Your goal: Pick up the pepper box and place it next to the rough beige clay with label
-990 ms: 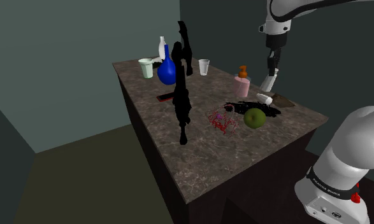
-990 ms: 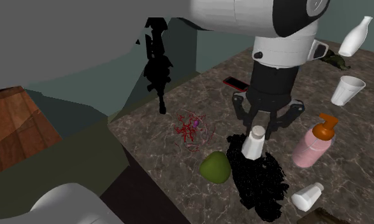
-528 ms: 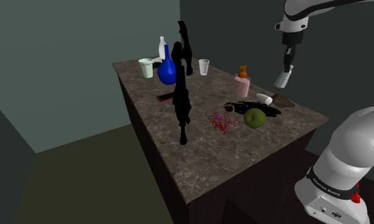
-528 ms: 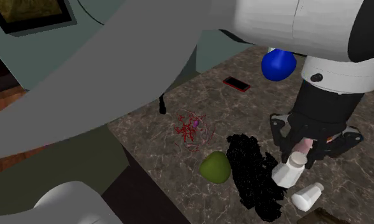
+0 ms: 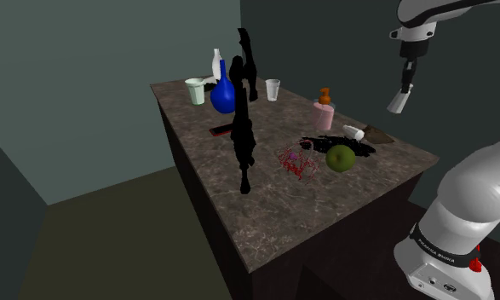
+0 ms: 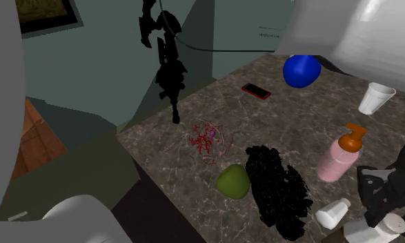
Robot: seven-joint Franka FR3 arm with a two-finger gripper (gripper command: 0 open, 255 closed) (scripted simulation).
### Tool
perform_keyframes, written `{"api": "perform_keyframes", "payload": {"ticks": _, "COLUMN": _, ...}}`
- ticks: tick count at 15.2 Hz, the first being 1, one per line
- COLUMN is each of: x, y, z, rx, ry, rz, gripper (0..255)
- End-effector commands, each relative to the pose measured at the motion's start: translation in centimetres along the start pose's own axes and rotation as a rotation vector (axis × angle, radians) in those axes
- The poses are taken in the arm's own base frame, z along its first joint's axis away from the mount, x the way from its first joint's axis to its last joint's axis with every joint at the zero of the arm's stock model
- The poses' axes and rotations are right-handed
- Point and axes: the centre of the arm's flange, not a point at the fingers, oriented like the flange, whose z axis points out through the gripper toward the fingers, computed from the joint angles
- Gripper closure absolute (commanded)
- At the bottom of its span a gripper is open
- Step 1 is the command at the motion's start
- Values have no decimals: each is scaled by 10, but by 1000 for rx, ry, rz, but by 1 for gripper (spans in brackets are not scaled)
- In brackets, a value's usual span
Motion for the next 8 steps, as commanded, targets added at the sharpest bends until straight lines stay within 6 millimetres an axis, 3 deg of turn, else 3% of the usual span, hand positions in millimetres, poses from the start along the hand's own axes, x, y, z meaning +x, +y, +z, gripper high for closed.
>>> {"api": "perform_keyframes", "payload": {"ticks": 1, "x": -16, "y": 22, "z": 2, "rx": -1, "ry": 0, "rz": -1, "gripper": 255}}
{"api": "perform_keyframes", "payload": {"ticks": 8, "x": -66, "y": 99, "z": 15, "rx": -1, "ry": 0, "rz": -1, "gripper": 255}}
